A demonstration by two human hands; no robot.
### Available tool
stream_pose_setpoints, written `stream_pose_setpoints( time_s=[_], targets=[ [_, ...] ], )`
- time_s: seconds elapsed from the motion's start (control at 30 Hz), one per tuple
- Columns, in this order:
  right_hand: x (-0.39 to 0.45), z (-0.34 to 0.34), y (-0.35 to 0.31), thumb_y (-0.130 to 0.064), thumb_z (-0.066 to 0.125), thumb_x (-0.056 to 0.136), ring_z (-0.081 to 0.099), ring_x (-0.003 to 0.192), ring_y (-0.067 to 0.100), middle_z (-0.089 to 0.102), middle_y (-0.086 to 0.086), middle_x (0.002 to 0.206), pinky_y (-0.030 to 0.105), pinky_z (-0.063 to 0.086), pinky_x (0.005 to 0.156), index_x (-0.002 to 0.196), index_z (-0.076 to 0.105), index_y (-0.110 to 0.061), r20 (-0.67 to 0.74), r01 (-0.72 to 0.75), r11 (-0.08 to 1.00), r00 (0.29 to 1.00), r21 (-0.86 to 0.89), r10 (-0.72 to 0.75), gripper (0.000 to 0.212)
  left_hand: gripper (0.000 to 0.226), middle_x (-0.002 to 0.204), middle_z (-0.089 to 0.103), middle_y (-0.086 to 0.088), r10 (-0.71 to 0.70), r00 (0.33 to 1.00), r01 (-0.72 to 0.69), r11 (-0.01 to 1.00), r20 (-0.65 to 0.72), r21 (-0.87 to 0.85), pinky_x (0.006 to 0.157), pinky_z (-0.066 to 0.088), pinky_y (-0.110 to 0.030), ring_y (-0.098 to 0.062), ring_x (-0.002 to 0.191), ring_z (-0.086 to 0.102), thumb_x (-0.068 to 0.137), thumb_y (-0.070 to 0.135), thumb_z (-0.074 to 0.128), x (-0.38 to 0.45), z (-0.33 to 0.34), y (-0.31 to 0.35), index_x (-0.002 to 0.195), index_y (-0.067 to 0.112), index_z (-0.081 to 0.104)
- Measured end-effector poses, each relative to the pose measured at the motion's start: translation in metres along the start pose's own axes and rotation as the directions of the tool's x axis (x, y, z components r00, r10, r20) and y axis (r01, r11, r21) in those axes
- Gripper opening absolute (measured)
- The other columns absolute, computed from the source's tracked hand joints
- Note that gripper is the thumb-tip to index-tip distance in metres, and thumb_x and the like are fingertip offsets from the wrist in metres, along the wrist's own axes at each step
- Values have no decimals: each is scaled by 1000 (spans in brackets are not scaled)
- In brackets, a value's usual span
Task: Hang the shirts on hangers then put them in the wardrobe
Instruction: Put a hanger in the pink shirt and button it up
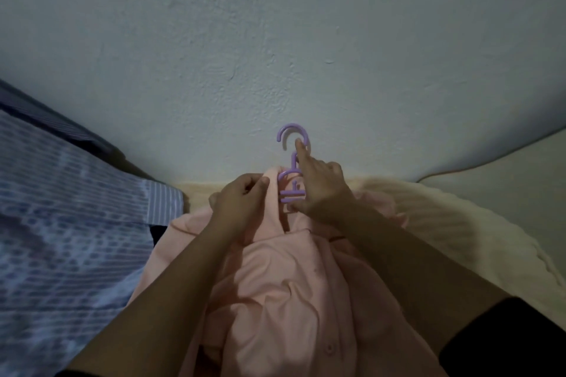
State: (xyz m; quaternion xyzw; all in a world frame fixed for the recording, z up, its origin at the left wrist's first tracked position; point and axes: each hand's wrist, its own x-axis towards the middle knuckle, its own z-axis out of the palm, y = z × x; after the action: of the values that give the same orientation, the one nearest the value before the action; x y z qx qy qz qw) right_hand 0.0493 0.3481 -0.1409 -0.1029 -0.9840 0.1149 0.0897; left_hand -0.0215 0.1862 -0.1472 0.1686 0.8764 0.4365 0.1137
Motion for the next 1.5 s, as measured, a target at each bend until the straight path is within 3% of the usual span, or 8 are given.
stream_pose_setpoints(
  time_s=[0.27, 0.4, 0.63, 0.8, 0.9, 1.03, 1.33, 1.5],
  targets=[
    [-35, -32, -16, -32, 77, 67, 48, 118, 23, 41, 4, 136, 38, 40, 89, 147, -4, -39, -285, 128, 965, 957, 230, -59, 114, 23, 80, 64, 17, 34, 998, -45, 982, -61, -185, 100, 42, -43, -15, 89, 59, 96, 34, 51, -25, -29, 24, 77, 27, 63],
    [-60, -45, -26, -34, 83, 66, 44, 124, 25, 40, 7, 142, 40, 36, 100, 149, 5, -30, -323, -32, 902, 928, 431, 187, 114, 16, 87, 62, 11, 23, 999, -35, 965, -48, -261, 85, 42, -28, -12, 88, 55, 97, 27, 50, -48, -43, 42, 89, 21, 63],
    [-79, -45, -29, -59, 67, 72, 38, 113, 22, 48, 0, 118, 34, 34, 89, 109, 64, -29, -244, -414, 909, 878, 43, 412, 48, 21, 76, 69, 20, 9, 999, -18, 974, -40, -224, 98, 43, -45, -15, 90, 64, 66, 64, 59, -68, -32, 34, 70, 45, 69],
    [-74, -25, -24, -32, 73, 78, 55, 102, 31, 56, 12, 108, 37, 45, 90, 122, 61, -22, -202, -311, 849, 882, 426, 425, 46, 19, 73, 67, 16, -2, 991, -42, 944, -132, -327, 85, 52, -35, 0, 75, 61, 81, 42, 62, -62, -20, 29, 65, 34, 67],
    [-72, -12, -21, -23, 69, 75, 58, 94, 32, 66, 11, 104, 38, 44, 84, 119, 63, -14, -380, -185, 870, 843, 458, 380, 46, 19, 77, 64, 14, 82, 975, -145, 938, -206, -315, 67, 46, -15, 10, 68, 57, 94, 24, 58, -57, -12, 23, 76, 30, 63],
    [-66, 6, -15, -17, 65, 69, 58, 78, 32, 65, 13, 92, 36, 46, 72, 104, 69, -8, -583, -167, 926, 735, 339, 346, 37, 16, 89, 63, 1, 194, 924, -261, 950, -330, -172, 73, 43, -27, -11, 82, 56, 94, 32, 56, -44, -3, 9, 90, 20, 67],
    [-65, 12, -21, -7, 68, 81, 55, 94, 27, 44, 11, 113, 17, 40, 88, 111, 68, -14, -228, -276, 670, 795, 689, 562, 31, 13, 76, 60, 15, 93, 956, -160, 960, -277, -229, 63, 39, -13, -4, 73, 55, 97, 28, 51, -45, 7, 11, 91, 22, 60],
    [-62, 6, -16, 0, 64, 74, 57, 97, 25, 58, -5, 102, 37, 46, 97, 110, 67, -18, -165, -201, 598, 851, 776, 499, 40, 31, 82, 66, 3, 68, 994, -99, 892, -86, -441, 71, 49, -28, -10, 72, 60, 97, 10, 45, -44, 10, 9, 104, 38, 57]
  ],
)
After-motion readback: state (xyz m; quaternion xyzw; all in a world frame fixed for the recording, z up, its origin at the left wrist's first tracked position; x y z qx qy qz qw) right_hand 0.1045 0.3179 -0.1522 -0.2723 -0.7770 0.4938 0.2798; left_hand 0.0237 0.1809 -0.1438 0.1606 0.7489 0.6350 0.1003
